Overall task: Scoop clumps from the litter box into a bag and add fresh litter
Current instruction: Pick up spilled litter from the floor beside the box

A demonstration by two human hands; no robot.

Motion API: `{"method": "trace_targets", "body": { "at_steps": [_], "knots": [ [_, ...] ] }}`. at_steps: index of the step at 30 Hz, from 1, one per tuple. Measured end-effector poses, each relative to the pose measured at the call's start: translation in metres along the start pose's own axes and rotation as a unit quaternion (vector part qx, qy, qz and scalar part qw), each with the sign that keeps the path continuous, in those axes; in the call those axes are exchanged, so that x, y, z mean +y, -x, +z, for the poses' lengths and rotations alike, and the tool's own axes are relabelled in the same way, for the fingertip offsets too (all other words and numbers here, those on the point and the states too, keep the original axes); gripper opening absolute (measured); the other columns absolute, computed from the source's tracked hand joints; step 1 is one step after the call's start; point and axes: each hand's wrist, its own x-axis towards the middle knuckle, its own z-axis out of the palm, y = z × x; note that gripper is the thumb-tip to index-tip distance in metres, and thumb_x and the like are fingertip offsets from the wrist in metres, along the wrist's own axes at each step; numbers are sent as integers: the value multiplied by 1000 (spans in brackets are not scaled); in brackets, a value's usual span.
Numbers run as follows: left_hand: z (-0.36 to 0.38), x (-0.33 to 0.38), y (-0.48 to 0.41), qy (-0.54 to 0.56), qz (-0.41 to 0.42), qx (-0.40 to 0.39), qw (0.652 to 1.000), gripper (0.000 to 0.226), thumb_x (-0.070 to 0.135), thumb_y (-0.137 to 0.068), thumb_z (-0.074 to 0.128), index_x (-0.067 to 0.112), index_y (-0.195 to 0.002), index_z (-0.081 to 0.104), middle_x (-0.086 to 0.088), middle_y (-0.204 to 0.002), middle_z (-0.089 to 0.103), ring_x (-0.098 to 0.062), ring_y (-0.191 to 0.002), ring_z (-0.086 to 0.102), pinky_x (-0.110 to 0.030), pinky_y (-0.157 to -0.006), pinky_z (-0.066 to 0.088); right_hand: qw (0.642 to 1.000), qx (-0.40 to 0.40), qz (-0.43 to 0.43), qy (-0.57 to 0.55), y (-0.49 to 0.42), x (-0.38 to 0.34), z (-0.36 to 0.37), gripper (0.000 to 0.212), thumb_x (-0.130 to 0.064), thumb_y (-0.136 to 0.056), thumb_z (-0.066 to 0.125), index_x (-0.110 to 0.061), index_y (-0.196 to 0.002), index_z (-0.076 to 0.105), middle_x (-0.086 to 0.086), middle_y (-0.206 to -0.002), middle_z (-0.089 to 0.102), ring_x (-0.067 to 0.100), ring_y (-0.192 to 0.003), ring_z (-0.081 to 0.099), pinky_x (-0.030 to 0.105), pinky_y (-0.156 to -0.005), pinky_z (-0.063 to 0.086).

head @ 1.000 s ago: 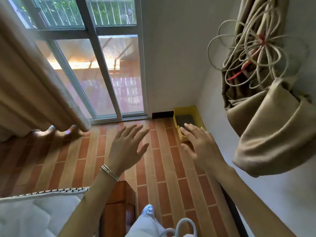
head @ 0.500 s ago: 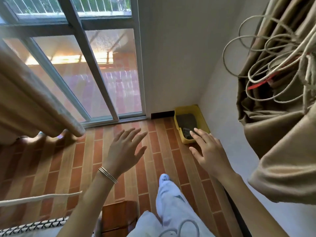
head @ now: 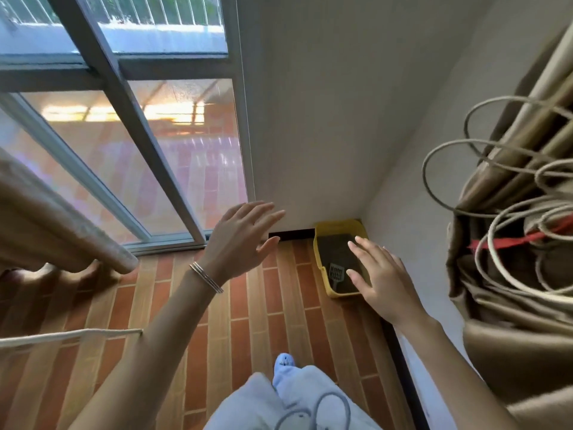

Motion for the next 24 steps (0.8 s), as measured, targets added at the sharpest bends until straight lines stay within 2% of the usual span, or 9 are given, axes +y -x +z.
{"method": "trace_targets", "body": {
  "at_steps": [6, 16, 20, 24],
  "knots": [
    [13, -27, -52, 4, 15, -20, 1000, 53, 46, -90, 36, 18, -130, 55, -8, -130, 58, -27, -118, 56, -38, -98, 42, 1000, 10, 2, -11, -50, 21, 0, 53, -42, -91, 32, -16, -136, 45, 3, -140, 46, 19, -128, 42, 35, -107, 28],
    [53, -84, -137, 31, 97, -75, 992, 51, 45, -90, 39, 20, -131, 55, -6, -131, 58, -26, -118, 56, -40, -98, 43, 999, 10, 45, -10, -118, 43, 17, 54, -42, -90, 32, -16, -136, 45, 3, -140, 46, 18, -129, 42, 35, -108, 27],
    [74, -118, -176, 37, 135, -104, 985, 49, 43, -89, 48, 23, -132, 53, -3, -133, 56, -24, -120, 54, -39, -99, 43, 995, 36, 87, -16, -151, 48, 32, 49, -36, -90, 44, -14, -133, 49, 5, -137, 49, 19, -126, 44, 42, -105, 38],
    [91, -141, -221, 39, 178, -125, 975, 49, 42, -86, 53, 23, -131, 54, -2, -133, 56, -23, -120, 54, -39, -99, 42, 989, 61, 133, -20, -186, 50, 46, 48, -32, -88, 50, -13, -131, 51, 6, -135, 51, 15, -122, 38, 43, -101, 41]
  ]
}}
